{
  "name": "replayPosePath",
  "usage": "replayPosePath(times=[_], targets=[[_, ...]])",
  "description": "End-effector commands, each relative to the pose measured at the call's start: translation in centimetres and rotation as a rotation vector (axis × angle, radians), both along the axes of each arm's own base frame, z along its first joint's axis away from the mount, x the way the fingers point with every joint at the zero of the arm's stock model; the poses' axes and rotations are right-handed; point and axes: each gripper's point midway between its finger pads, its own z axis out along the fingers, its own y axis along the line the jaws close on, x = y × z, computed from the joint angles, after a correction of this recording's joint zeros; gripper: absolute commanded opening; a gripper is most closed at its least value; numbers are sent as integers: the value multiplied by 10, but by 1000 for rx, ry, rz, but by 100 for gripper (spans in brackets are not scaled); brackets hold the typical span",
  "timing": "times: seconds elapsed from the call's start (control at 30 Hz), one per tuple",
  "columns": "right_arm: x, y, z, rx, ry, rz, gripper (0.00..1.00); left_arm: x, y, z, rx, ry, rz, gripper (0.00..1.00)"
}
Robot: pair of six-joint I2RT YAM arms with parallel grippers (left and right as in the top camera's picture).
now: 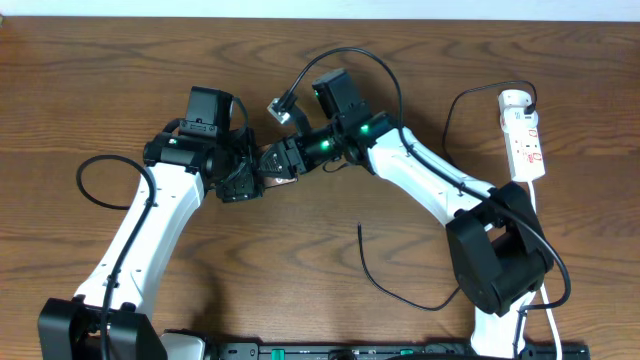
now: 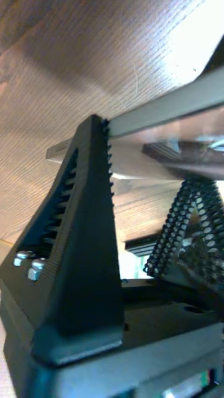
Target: Plug charger to phone and switch on socket
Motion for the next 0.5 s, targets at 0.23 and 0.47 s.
replayPosePath(times=[0.23, 0.47], targets=[[-10, 13, 0, -13, -17, 24, 45, -1, -6, 9, -35, -16, -12, 7], [-6, 13, -3, -29, -34, 3, 44, -2, -6, 8, -39, -6, -4, 7]])
